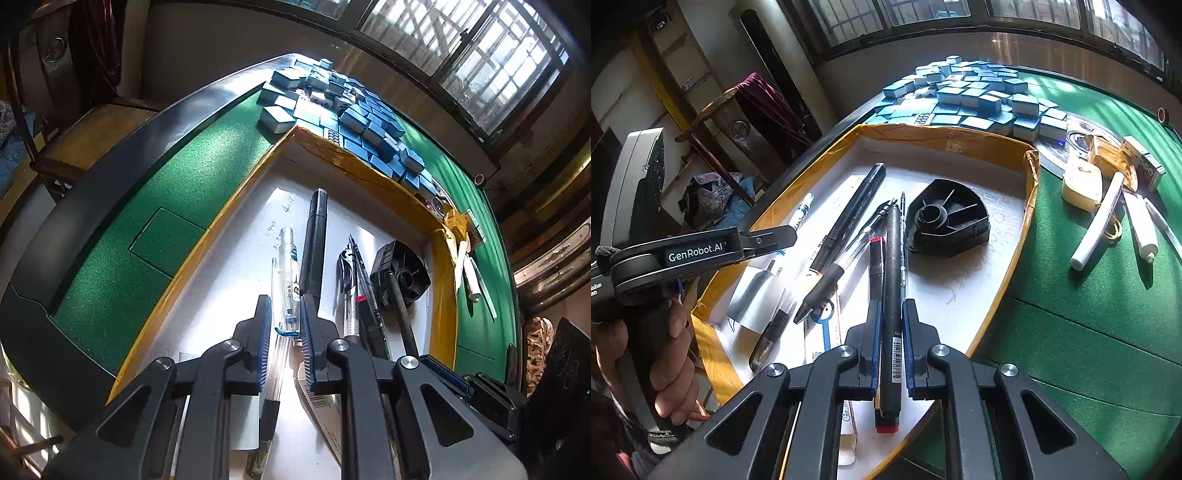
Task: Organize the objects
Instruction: 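Open both tools to drop the two pens into the tray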
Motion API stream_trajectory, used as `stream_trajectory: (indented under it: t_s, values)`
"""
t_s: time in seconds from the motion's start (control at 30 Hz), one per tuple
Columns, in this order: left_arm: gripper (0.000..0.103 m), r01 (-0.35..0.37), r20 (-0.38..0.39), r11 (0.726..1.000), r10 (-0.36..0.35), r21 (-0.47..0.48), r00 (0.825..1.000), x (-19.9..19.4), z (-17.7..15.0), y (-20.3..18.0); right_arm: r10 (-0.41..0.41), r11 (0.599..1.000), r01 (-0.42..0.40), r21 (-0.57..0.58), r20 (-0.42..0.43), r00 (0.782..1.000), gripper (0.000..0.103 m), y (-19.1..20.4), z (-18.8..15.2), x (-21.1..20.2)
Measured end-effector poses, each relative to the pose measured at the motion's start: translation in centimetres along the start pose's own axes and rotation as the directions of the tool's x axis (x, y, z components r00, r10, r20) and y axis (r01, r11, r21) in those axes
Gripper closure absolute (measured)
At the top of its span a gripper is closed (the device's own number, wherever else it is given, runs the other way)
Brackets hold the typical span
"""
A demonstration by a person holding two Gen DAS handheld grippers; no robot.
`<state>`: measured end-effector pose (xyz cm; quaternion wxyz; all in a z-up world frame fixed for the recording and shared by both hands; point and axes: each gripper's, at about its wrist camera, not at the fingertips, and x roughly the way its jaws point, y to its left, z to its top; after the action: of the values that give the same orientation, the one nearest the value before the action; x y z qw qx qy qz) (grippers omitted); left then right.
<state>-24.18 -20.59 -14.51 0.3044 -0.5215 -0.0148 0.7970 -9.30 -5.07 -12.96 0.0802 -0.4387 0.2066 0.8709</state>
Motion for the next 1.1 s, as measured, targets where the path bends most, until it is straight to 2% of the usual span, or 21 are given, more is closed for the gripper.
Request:
stream_trajectory:
  t_s: [0.6,0.93,1.0,1.1]
  values:
    - [0.090,-0.049,-0.060,0.999,0.049,0.004,0.997,1.8,-0.1,0.5,-0.024,0.999,0.023,-0.034,-0.030,0.999,0.093,0.7,0.0,1.2]
    - [0.090,-0.057,-0.052,0.998,0.056,-0.027,0.997,1.8,0.0,0.6,-0.027,0.999,0.026,-0.036,-0.029,0.999,0.093,0.8,-0.1,1.2]
    - [0.089,-0.059,-0.050,0.998,0.057,-0.033,0.997,1.7,-0.1,0.7,-0.020,0.999,0.019,-0.030,-0.026,0.999,0.093,0.7,-0.1,1.1]
    - [0.081,-0.061,-0.037,0.997,0.060,-0.048,0.998,1.4,-0.2,0.7,0.004,1.000,-0.005,-0.020,-0.014,1.000,0.091,0.5,-0.2,1.0]
